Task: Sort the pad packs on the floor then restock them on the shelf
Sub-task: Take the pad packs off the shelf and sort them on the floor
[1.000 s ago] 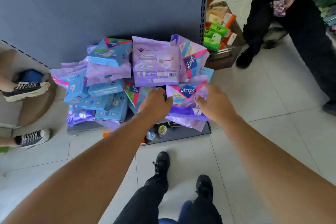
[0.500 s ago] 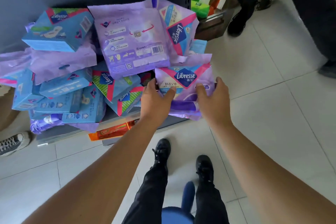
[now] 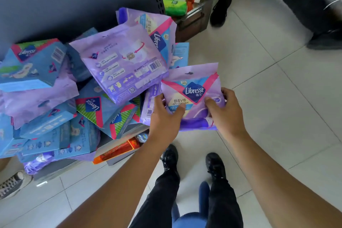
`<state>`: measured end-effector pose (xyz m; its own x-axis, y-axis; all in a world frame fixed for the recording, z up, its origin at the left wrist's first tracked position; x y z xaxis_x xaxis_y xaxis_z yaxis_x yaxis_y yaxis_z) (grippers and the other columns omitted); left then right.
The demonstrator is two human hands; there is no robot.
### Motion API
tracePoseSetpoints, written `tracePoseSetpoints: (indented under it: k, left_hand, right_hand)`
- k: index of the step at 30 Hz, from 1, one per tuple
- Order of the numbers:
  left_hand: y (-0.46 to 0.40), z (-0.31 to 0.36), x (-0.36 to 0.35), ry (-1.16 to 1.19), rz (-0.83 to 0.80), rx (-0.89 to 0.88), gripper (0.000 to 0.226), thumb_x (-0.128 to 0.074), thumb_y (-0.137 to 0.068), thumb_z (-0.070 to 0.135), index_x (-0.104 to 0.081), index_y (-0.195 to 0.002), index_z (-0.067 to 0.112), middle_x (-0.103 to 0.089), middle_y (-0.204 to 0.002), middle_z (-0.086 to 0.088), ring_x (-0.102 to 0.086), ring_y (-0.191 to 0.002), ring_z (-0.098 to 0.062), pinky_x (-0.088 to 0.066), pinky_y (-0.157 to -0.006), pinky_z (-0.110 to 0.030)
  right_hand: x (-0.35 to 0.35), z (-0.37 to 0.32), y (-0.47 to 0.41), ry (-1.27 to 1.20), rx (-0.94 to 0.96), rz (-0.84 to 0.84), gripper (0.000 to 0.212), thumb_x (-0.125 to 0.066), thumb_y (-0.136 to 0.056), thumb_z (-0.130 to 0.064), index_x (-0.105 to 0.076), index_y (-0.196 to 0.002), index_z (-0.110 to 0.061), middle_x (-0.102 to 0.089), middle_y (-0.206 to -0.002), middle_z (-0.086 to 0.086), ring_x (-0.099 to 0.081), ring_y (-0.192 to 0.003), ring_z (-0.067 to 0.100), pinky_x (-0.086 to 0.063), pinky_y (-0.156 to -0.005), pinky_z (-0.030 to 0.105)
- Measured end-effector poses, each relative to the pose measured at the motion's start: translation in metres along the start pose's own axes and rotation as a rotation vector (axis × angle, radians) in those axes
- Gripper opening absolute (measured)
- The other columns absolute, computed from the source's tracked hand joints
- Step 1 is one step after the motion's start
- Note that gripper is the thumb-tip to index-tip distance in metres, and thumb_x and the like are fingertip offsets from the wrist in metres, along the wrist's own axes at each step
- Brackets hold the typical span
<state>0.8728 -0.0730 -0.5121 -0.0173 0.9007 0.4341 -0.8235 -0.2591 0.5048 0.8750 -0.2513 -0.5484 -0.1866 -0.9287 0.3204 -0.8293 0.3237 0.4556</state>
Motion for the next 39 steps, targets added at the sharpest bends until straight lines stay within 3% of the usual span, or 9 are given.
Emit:
tracePoseSetpoints:
  k: [7,10,15,19,22,25,27,35,39]
  left_hand:
    - [-0.009,0.010,-0.034,-0.037,-0.143,-0.073,0.042,-0.070,-0.084,0.023,-0.047,-0.119,0.027,-0.061,-0.103,0.016,-0.063,-0.094,-0.010,-0.051,-0.080,-0.028]
    - [-0.006,0.021,-0.055,-0.056,-0.240,-0.109,0.039,-0.070,-0.085,0.023,-0.047,-0.117,0.028,-0.059,-0.097,0.021,-0.061,-0.087,0.000,-0.050,-0.067,-0.017]
    - [-0.002,0.042,-0.111,-0.130,-0.384,-0.158,0.036,-0.072,-0.085,0.026,-0.047,-0.111,0.027,-0.063,-0.098,0.014,-0.064,-0.090,-0.008,-0.054,-0.070,-0.025]
    - [-0.004,0.052,-0.180,-0.239,-0.432,-0.208,0.039,-0.074,-0.083,0.028,-0.050,-0.114,0.027,-0.060,-0.104,0.006,-0.063,-0.094,-0.015,-0.054,-0.080,-0.035]
    - [-0.012,0.050,-0.247,-0.346,-0.457,-0.251,0.045,-0.074,-0.082,0.031,-0.052,-0.121,0.025,-0.059,-0.113,-0.004,-0.062,-0.099,-0.021,-0.054,-0.085,-0.040]
    - [-0.019,0.044,-0.327,-0.406,-0.496,-0.245,0.051,-0.073,-0.084,0.026,-0.049,-0.129,0.023,-0.060,-0.115,-0.002,-0.061,-0.099,-0.018,-0.049,-0.070,-0.025]
    - [-0.022,0.041,-0.381,-0.428,-0.526,-0.225,0.054,-0.074,-0.085,0.024,-0.046,-0.130,0.020,-0.059,-0.112,0.003,-0.060,-0.094,-0.013,-0.042,-0.059,-0.014]
    - [-0.072,-0.012,-0.581,-0.610,-0.648,-0.269,0.036,-0.072,-0.086,0.022,-0.054,-0.115,0.012,-0.064,-0.107,0.000,-0.063,-0.090,-0.014,-0.042,-0.057,-0.009]
    - [-0.114,-0.058,-0.651,-0.684,-0.624,-0.296,0.036,-0.072,-0.086,0.024,-0.055,-0.116,0.013,-0.062,-0.100,-0.002,-0.060,-0.084,-0.016,-0.043,-0.067,-0.021]
  right_hand:
    - [0.033,0.011,0.001,-0.039,-0.034,0.137,0.032,-0.068,-0.079,-0.031,-0.053,-0.107,-0.029,-0.061,-0.114,0.001,-0.064,-0.096,0.014,-0.054,-0.081,0.032]
    - [0.053,0.020,0.006,-0.065,-0.052,0.225,0.030,-0.066,-0.078,-0.031,-0.053,-0.104,-0.029,-0.061,-0.111,0.001,-0.062,-0.098,0.018,-0.051,-0.082,0.031]
    - [0.103,0.041,0.007,-0.136,-0.096,0.354,0.024,-0.069,-0.079,-0.032,-0.050,-0.092,-0.040,-0.062,-0.112,0.001,-0.064,-0.093,0.016,-0.054,-0.079,0.031]
    - [0.149,0.078,-0.008,-0.213,-0.159,0.431,0.029,-0.071,-0.084,-0.030,-0.051,-0.106,-0.033,-0.063,-0.113,-0.001,-0.066,-0.092,0.013,-0.056,-0.074,0.024]
    - [0.186,0.119,-0.031,-0.256,-0.215,0.465,0.035,-0.070,-0.088,-0.026,-0.051,-0.117,-0.022,-0.060,-0.115,-0.004,-0.063,-0.096,0.006,-0.050,-0.062,0.009]
    - [0.229,0.170,-0.060,-0.255,-0.271,0.495,0.041,-0.071,-0.088,-0.029,-0.050,-0.121,-0.019,-0.054,-0.118,-0.002,-0.059,-0.096,0.005,-0.047,-0.056,0.005]
    - [0.257,0.209,-0.083,-0.257,-0.320,0.514,0.039,-0.071,-0.087,-0.032,-0.048,-0.117,-0.025,-0.054,-0.120,-0.001,-0.059,-0.096,0.006,-0.049,-0.061,0.007]
    - [0.326,0.366,-0.182,-0.235,-0.438,0.595,0.043,-0.071,-0.088,-0.027,-0.050,-0.123,-0.015,-0.057,-0.121,0.004,-0.059,-0.100,0.015,-0.046,-0.075,0.019]
    - [0.329,0.443,-0.240,-0.220,-0.473,0.591,0.043,-0.069,-0.087,-0.024,-0.050,-0.124,-0.014,-0.057,-0.121,0.006,-0.060,-0.102,0.020,-0.044,-0.077,0.025]
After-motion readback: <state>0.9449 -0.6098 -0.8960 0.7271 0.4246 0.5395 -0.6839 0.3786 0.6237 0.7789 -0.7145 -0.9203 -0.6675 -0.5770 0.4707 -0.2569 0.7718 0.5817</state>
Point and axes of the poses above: each hand's wrist, its own y-axis away from the middle knuckle, its own x-axis out of the back of the hand, z = x × y, the point moved 3 cm from there along -y, towards the middle knuckle
